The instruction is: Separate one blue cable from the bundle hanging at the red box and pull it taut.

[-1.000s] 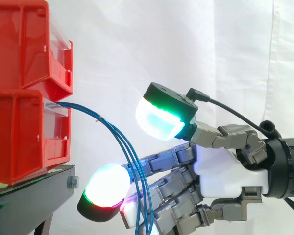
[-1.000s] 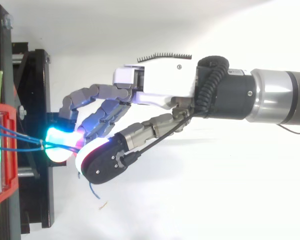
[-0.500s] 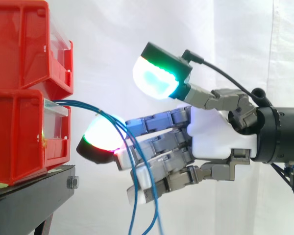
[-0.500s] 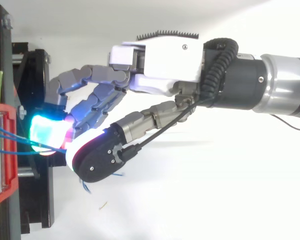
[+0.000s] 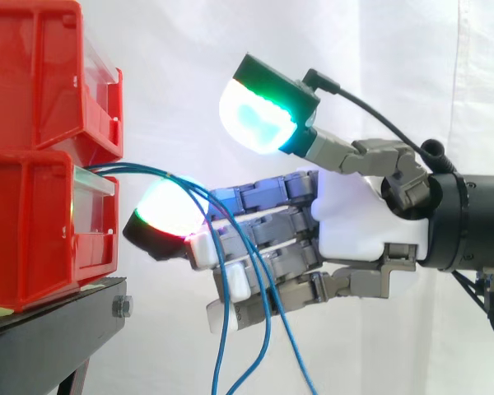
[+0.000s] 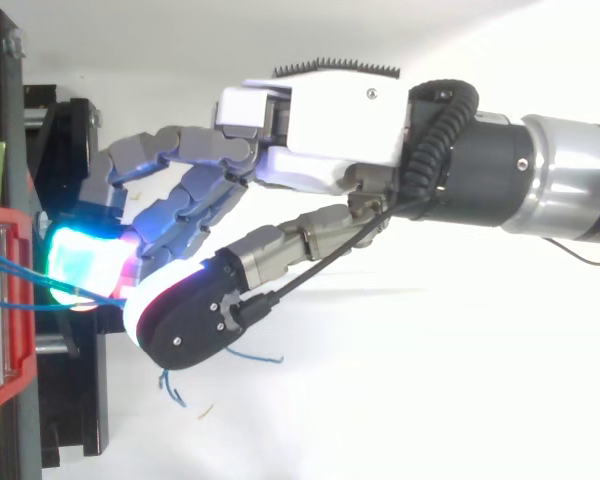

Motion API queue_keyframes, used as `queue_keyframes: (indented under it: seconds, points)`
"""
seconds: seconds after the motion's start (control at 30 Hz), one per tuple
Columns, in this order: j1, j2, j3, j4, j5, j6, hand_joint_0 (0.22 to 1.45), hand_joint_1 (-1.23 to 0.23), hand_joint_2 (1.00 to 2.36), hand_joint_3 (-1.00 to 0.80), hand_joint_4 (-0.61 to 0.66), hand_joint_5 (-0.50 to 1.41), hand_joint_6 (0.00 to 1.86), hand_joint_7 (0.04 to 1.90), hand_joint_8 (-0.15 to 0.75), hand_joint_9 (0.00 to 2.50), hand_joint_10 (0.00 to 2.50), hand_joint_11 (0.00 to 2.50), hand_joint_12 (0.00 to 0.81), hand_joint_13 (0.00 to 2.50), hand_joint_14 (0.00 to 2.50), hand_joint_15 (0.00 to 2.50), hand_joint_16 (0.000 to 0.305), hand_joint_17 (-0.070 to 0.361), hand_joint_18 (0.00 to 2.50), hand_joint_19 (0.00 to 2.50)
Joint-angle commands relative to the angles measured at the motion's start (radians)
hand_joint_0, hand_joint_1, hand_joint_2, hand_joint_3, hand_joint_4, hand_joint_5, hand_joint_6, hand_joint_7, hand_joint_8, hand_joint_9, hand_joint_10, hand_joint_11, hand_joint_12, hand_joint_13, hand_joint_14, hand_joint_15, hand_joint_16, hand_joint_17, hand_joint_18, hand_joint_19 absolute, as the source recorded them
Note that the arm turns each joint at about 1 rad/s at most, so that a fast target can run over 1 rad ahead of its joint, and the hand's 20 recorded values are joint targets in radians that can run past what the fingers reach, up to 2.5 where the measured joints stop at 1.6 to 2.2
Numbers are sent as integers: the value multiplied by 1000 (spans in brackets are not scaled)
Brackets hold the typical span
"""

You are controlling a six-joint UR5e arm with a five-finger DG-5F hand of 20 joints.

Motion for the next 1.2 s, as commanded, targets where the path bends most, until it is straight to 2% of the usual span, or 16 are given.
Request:
queue_keyframes:
  seconds: [0.0, 0.2, 0.33, 0.4, 0.57, 1.17]
  points:
    - [2, -29, -4, 32, 3, 37, 599, -657, 1005, -437, 221, -183, 503, 1032, 312, 802, 20, 800, 398, 942, 25, 712, 42, 94, 690, 573]
    - [8, -29, -4, 44, 11, 57, 597, -656, 1004, -437, 218, -184, 503, 1032, 309, 802, 19, 794, 399, 941, 25, 715, 42, 95, 695, 573]
    - [8, -30, -37, 64, 6, 59, 596, -655, 1006, -435, 217, -185, 503, 1032, 309, 802, 20, 794, 397, 942, 25, 715, 43, 96, 698, 583]
    - [11, -30, -54, 96, 9, 59, 596, -655, 1005, -437, 217, -185, 503, 1031, 310, 801, 19, 793, 397, 942, 25, 717, 43, 96, 697, 585]
    - [11, -30, -57, 129, 11, 57, 596, -655, 1004, -438, 213, -186, 503, 1034, 308, 798, 19, 790, 395, 941, 26, 718, 43, 96, 706, 589]
    - [15, -67, -57, 173, 8, 57, 595, -651, 1005, -435, 212, -187, 503, 1028, 311, 795, 19, 801, 396, 966, 26, 728, 43, 97, 716, 579]
